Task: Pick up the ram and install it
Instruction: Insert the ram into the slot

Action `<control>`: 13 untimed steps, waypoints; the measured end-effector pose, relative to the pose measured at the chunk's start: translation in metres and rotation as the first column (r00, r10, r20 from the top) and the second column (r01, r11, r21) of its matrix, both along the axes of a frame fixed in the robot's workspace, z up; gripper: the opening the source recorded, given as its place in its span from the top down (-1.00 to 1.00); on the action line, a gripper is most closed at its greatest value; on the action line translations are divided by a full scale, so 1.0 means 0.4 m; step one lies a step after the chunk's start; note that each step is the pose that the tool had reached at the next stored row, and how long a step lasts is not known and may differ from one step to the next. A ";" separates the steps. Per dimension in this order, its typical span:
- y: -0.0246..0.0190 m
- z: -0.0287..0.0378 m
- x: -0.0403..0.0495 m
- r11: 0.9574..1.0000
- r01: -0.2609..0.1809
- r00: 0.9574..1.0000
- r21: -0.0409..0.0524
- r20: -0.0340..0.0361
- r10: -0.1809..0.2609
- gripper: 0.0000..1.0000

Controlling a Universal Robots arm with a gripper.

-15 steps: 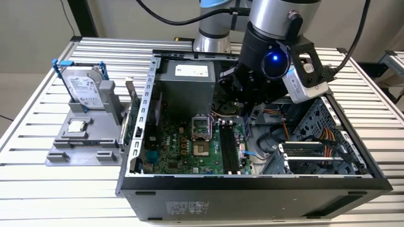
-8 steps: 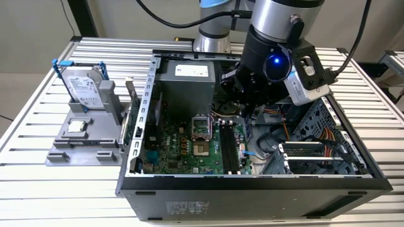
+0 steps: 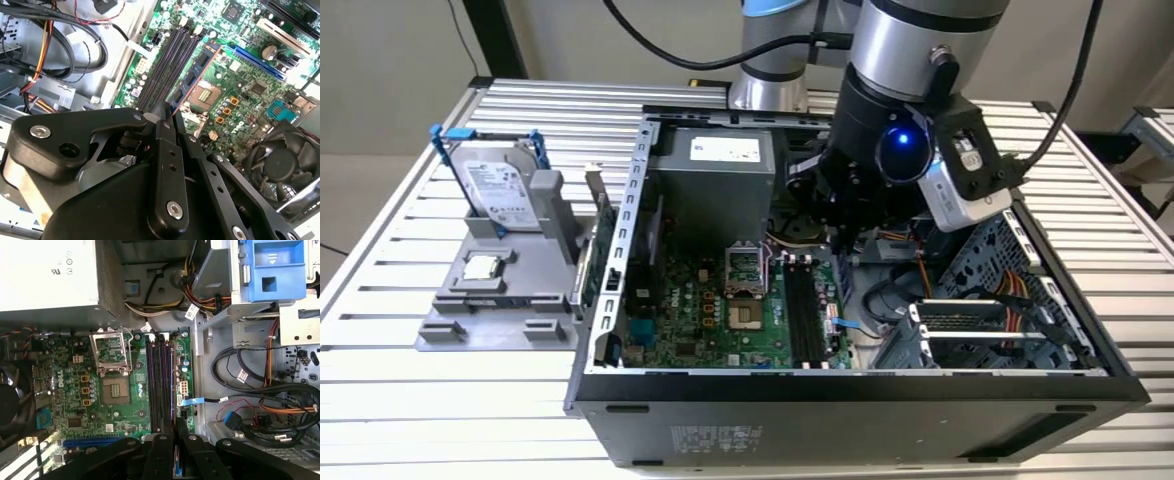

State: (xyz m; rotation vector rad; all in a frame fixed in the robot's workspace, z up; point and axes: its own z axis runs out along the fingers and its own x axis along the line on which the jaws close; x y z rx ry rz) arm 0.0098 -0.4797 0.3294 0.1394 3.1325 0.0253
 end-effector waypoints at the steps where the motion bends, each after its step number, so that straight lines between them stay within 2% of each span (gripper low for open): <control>1: 0.000 -0.003 0.000 1.000 0.000 1.000 0.000 0.000 0.000 1.00; 13: 0.000 -0.032 0.003 1.000 0.000 1.000 0.000 0.000 0.000 1.00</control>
